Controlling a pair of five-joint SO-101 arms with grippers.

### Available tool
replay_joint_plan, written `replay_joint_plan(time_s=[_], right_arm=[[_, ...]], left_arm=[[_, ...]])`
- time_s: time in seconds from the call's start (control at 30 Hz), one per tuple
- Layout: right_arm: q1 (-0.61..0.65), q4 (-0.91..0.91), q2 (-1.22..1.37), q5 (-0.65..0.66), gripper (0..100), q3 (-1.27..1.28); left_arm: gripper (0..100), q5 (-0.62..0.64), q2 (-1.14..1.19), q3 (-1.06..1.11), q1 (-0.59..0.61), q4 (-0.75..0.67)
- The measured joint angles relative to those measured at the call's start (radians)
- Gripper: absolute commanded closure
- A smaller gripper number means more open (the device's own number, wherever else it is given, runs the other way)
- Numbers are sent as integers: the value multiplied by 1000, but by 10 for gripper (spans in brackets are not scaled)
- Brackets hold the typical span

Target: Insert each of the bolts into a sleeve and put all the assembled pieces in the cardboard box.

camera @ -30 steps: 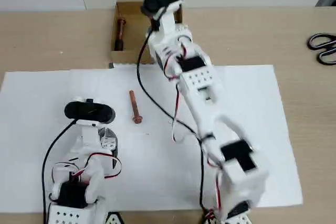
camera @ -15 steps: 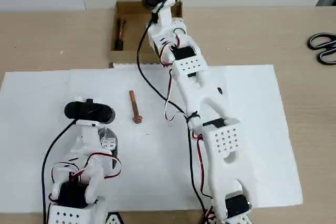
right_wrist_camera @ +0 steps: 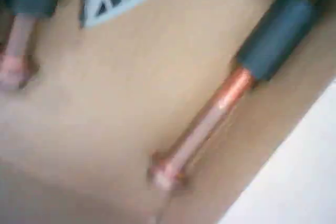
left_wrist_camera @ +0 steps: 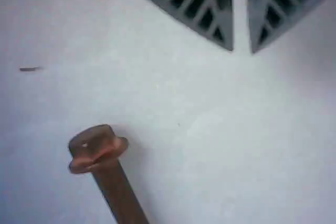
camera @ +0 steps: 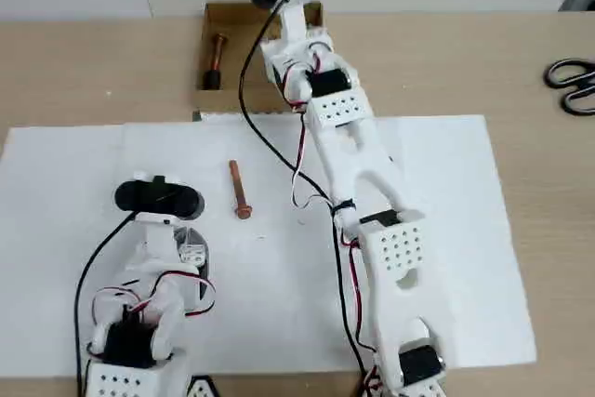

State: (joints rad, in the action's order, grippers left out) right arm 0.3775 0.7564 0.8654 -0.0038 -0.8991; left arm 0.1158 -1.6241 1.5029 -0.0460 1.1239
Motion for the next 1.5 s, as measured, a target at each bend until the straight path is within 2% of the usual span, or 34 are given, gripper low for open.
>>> replay_joint_plan(time_s=[0.23,0.77,1.0,1.37,1.5], right_arm=[[9,338,-64,-12,815,-77],[8,888,-183,-12,815,-86],[-20,914,-265,-61,815,-71],[-75,914,-470,-64,815,293],[-132,914,-471,-126,813,358]], left_arm=[[994,0,0,0,0,0],[994,0,0,0,0,0],[994,0,0,0,0,0],[994,0,0,0,0,0],[994,0,0,0,0,0]])
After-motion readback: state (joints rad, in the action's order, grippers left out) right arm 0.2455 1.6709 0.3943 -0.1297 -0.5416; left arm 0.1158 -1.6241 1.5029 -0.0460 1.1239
